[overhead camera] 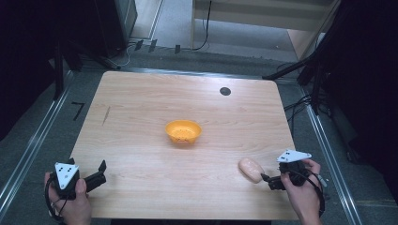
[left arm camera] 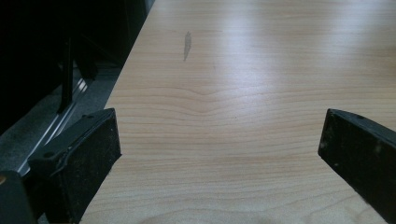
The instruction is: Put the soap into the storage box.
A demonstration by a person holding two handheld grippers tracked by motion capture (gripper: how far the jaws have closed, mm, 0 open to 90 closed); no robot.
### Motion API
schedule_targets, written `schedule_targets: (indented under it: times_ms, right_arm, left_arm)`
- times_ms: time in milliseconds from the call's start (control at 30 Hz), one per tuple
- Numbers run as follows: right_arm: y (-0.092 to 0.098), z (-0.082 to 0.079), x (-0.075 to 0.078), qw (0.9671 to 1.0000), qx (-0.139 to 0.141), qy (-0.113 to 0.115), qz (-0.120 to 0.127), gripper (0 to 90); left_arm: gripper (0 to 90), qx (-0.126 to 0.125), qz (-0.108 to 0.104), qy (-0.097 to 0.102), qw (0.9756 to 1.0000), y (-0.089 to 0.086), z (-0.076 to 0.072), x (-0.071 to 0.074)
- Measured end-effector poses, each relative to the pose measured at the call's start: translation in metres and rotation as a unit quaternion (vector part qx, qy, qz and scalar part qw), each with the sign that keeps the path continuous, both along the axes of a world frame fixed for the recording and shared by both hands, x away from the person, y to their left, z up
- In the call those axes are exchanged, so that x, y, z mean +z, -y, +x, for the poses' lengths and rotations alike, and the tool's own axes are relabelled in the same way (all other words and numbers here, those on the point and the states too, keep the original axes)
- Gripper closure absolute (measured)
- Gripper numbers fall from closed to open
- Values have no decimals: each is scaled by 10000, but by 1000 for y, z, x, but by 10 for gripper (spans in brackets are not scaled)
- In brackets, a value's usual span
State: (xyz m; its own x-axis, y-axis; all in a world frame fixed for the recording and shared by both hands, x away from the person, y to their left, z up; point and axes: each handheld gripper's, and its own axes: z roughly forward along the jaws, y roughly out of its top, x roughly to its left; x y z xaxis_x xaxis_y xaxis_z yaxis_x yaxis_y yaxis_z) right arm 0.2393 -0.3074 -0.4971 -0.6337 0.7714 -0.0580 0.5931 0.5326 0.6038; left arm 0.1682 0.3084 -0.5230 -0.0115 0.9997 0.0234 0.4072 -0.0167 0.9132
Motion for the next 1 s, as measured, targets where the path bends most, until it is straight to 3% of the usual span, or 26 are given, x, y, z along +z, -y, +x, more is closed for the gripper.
schedule_targets:
  times_ms: [633, 1000]
  right_arm:
    - [-19, 16, 5, 9995, 168, -251, -137, 89]
    - [-37, 25, 6, 9974, 280, -575, -320, 89]
  left_arm:
    - [0, -18, -44, -26, 10000, -1, 1, 0]
    - [0, -26, -80, -26, 10000, -2, 1, 0]
